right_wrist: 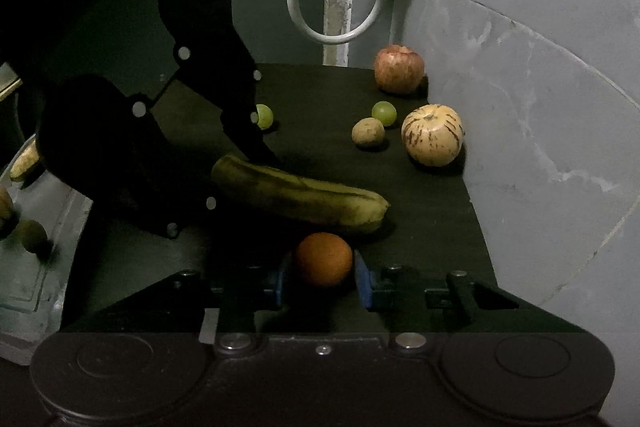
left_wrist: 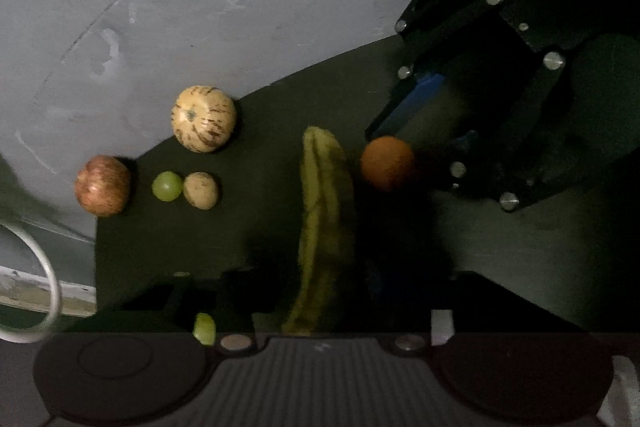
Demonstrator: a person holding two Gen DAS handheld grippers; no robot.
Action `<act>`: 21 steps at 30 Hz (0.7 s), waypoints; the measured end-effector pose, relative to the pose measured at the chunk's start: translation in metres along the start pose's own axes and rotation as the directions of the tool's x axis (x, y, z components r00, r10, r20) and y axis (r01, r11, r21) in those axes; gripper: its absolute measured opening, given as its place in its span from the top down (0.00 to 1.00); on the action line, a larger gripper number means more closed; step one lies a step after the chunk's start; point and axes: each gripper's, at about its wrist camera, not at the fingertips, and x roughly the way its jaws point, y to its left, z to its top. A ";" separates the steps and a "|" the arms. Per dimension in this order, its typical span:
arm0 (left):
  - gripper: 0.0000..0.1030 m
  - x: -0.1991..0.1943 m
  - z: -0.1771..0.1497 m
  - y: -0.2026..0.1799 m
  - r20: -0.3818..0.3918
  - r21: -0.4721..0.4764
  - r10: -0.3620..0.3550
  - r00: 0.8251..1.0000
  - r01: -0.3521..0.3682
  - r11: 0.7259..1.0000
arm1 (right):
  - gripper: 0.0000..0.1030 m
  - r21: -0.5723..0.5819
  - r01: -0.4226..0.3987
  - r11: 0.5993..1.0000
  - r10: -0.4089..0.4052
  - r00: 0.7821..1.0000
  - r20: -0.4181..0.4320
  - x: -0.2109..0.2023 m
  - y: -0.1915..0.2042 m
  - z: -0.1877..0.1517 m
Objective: Organize fruits
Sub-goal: 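Close left tool on the second yellow banana while right tool grasps the orange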
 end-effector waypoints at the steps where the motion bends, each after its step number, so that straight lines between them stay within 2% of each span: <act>1: 0.64 0.000 -0.001 0.000 0.000 -0.008 0.002 1.000 -0.002 1.000 | 0.66 0.006 0.001 1.000 -0.001 1.000 -0.001 -0.001 -0.001 0.000; 4: 0.64 -0.002 -0.002 0.002 0.006 -0.047 -0.003 1.000 0.003 0.999 | 0.66 0.029 0.007 1.000 -0.007 1.000 -0.009 -0.002 -0.003 -0.002; 8: 0.65 -0.002 0.000 0.012 -0.005 -0.183 -0.024 1.000 0.023 0.983 | 0.66 0.071 0.016 0.997 -0.015 1.000 -0.016 -0.009 -0.005 -0.006; 10: 0.65 -0.002 -0.001 0.020 -0.010 -0.275 -0.040 0.999 0.036 0.961 | 0.66 0.091 0.023 0.996 -0.022 1.000 -0.018 -0.013 -0.005 -0.008; 12: 0.65 -0.003 -0.003 0.027 -0.007 -0.381 -0.064 0.998 0.056 0.923 | 0.66 0.111 0.032 0.993 -0.030 0.999 -0.020 -0.017 -0.005 -0.010; 14: 0.66 -0.005 -0.006 0.034 0.009 -0.486 -0.086 0.996 0.080 0.870 | 0.66 0.132 0.037 0.991 -0.035 0.999 -0.023 -0.021 -0.005 -0.012; 16: 0.66 -0.007 -0.012 0.038 0.031 -0.590 -0.102 0.994 0.101 0.801 | 0.66 0.145 0.044 0.989 -0.041 0.999 -0.022 -0.025 -0.003 -0.014; 18: 0.66 -0.010 -0.019 0.039 0.061 -0.683 -0.110 0.992 0.122 0.721 | 0.66 0.158 0.048 0.986 -0.045 0.999 -0.022 -0.029 -0.002 -0.015; 21: 0.66 -0.016 -0.039 0.042 0.168 -0.817 -0.139 0.976 0.217 0.535 | 0.66 0.172 0.055 0.983 -0.052 0.998 -0.019 -0.036 0.001 -0.015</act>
